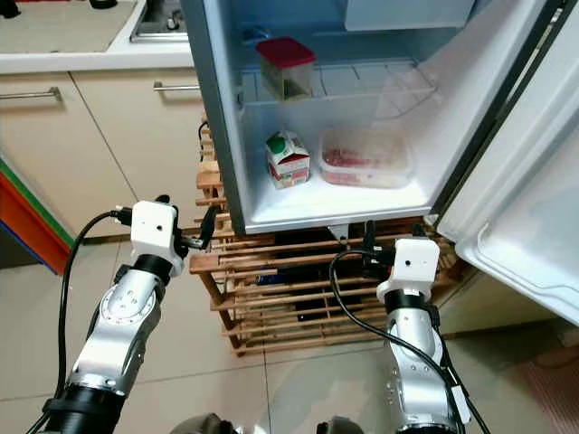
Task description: Restocking fridge
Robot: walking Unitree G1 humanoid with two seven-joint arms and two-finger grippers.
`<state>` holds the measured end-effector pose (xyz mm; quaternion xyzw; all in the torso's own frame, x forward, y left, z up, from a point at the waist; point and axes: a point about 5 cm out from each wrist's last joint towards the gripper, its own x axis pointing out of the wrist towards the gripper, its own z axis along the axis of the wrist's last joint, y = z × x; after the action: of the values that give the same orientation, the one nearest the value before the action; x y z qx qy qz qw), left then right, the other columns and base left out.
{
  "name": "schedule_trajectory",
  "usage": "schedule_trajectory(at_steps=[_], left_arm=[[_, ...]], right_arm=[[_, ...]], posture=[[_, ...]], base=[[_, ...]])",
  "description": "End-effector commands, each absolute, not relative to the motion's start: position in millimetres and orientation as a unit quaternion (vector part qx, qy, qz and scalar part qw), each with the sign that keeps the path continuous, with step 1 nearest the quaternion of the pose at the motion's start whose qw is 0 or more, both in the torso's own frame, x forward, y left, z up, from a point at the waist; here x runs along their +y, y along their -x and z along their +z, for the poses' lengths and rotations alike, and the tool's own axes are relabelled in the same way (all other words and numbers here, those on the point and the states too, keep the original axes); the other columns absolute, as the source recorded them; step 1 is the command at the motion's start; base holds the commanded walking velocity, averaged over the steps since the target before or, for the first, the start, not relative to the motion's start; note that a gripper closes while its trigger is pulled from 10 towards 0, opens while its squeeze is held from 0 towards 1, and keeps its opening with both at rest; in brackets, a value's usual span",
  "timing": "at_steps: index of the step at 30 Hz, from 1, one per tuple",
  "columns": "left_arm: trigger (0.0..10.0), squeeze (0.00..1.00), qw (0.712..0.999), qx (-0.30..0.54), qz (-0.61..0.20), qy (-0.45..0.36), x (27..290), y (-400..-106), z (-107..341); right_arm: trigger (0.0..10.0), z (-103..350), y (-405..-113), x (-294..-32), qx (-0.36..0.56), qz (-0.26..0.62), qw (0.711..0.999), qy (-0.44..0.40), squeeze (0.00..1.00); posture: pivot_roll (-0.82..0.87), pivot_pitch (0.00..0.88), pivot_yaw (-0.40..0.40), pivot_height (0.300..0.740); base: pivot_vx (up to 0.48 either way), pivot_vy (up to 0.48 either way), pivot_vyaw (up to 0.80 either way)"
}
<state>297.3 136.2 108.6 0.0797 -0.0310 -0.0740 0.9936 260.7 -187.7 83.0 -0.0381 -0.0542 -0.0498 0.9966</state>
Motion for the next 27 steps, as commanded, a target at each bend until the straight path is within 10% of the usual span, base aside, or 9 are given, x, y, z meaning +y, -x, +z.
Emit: schedule_trajectory(at_steps=[1, 27], left_arm=[[10.0, 0.00, 0.993, -0.022, -0.071, -0.088, 136.3, -298.9, 106.4], [10.0, 0.00, 0.995, -0.010, -0.058, -0.084, 131.8, -304.7, 104.0]], right_arm=[[10.0, 80.5, -261.8, -187.9, -0.044, -0.050, 0.997, 0.041, 0.00], [10.0, 84.2, -265.4, -181.9, -0.052, -0.029, 0.997, 0.054, 0.00]], posture=[[0.06, 0.027, 0.018, 0.740], [0.05, 0.020, 0.015, 0.740]], base=[[0.000, 0.000, 0.00], [0.000, 0.000, 0.00]])
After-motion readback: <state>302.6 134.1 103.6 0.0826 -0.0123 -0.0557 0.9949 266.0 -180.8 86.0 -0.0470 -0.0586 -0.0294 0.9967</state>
